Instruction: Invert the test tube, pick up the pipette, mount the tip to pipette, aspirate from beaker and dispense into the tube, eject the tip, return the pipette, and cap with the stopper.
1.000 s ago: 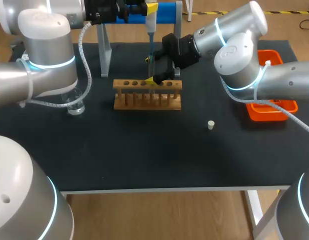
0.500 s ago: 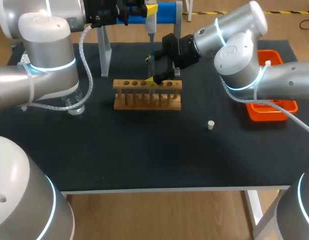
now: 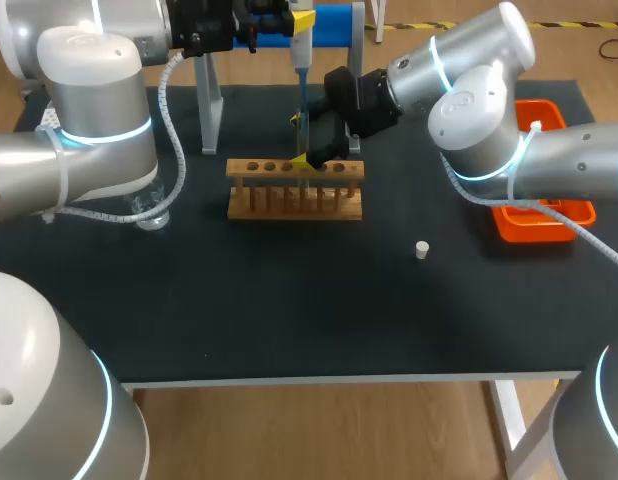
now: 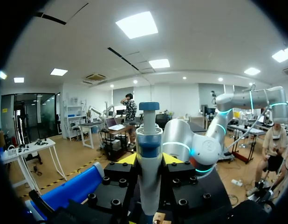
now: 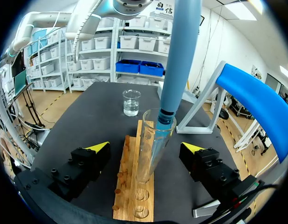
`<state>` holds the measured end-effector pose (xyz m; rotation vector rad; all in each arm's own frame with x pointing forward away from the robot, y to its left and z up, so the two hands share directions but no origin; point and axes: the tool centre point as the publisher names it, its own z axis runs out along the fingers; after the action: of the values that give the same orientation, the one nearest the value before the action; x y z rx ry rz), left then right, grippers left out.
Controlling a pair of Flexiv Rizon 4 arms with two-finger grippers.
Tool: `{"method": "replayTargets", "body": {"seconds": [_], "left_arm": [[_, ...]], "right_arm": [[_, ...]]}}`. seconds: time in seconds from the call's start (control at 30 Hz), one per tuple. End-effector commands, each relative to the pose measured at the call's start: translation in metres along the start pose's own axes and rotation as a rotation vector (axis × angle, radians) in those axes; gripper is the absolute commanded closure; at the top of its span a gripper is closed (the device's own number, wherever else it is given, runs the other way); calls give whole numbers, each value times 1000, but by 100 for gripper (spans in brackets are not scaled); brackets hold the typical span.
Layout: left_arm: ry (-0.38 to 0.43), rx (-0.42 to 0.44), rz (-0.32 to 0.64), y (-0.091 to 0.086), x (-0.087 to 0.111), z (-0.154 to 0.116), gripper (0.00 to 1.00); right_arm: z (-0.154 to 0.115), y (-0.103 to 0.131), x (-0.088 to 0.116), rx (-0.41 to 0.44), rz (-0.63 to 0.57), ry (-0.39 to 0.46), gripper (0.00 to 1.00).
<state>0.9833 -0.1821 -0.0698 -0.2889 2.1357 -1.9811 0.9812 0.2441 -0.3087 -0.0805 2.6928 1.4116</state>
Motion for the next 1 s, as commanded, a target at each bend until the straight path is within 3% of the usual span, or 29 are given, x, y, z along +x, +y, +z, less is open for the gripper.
{"method": "replayTargets", "body": {"seconds": [0.03,1.0], "left_arm": [[-5,4,1,1,1,1,100],[0,-3,2,5,1,2,100]], "right_arm": [[-1,0,0,4,1,3,0],[-1,0,0,4,1,3,0]]}}
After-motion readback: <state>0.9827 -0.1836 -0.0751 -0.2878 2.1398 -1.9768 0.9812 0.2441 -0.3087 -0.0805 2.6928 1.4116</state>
